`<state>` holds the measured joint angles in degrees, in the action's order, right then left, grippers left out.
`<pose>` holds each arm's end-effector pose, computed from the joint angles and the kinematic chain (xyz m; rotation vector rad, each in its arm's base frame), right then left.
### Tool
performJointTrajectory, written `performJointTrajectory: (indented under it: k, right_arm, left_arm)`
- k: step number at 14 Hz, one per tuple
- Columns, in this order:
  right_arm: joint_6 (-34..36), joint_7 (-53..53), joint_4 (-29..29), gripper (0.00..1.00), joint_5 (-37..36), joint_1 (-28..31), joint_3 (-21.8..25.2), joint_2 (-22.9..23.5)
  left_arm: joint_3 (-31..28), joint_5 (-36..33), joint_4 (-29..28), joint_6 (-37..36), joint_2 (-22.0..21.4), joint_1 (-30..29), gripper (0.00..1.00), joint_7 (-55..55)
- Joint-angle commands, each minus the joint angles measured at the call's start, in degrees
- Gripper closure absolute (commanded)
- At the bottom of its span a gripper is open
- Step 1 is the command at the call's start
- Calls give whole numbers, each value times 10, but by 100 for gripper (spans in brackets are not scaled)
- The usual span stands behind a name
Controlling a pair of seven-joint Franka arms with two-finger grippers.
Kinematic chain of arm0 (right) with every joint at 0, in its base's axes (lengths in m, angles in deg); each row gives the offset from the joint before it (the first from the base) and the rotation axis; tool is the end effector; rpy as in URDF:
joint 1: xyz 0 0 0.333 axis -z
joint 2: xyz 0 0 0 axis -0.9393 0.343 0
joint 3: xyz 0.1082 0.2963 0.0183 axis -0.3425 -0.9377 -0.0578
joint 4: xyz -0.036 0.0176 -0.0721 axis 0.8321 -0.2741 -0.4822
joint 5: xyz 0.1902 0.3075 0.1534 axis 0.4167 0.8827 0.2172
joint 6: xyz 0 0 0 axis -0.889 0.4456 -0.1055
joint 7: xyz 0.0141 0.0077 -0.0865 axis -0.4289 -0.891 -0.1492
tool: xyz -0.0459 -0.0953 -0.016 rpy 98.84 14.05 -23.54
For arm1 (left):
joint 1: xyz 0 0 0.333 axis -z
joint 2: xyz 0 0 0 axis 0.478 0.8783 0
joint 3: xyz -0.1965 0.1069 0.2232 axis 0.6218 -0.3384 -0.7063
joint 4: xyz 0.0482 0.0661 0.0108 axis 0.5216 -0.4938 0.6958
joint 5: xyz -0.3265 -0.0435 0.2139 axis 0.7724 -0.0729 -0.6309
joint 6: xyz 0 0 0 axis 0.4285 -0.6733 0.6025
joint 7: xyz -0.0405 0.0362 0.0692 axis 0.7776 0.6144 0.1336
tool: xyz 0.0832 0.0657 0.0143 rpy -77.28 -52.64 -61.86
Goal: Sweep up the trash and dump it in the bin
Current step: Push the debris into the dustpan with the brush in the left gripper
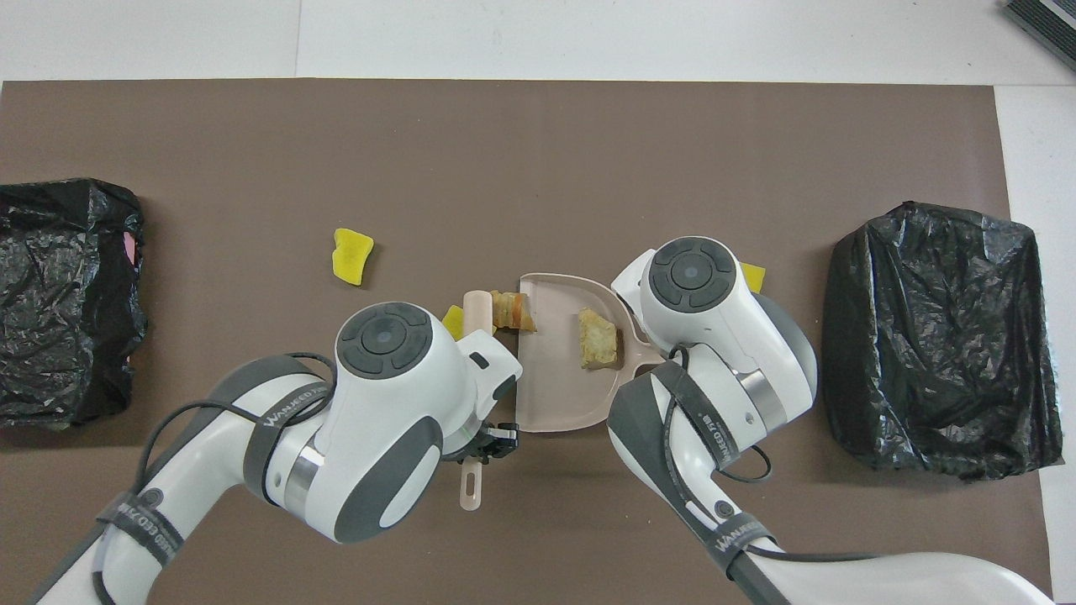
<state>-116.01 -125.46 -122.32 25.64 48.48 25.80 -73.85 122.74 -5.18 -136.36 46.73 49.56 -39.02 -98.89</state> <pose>0.5298 0.2280 0.3500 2.2361 2.0559 -0.3798 0.4443 -0.2944 0.3903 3.0645 -0.1376 -0.4370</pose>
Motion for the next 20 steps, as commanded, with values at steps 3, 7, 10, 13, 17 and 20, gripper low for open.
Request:
performJointTrajectory:
  k: [3, 7, 10, 13, 17, 20]
  right_arm:
    - [-2, 2, 0, 100, -6, 5, -3, 0]
    - [15, 41, -1, 100, -4, 3, -4, -3]
    - [15, 41, -3, 100, -3, 3, -4, -3]
    - [15, 41, -3, 100, -2, 3, -4, -3]
    - [15, 41, -3, 100, -2, 3, -4, -3]
    - [15, 41, -3, 100, -2, 4, -4, -3]
  left_arm:
    - [5, -67, -1, 13, 55, -43, 100, 54]
    - [11, -66, -3, 14, 55, -17, 100, 56]
    - [13, -62, -3, 27, 51, 36, 100, 54]
    - [35, -48, -4, 30, 46, 64, 100, 49]
    - [64, -36, 12, 5, 46, 64, 100, 44]
    - [51, -34, 52, -69, 40, 63, 100, 40]
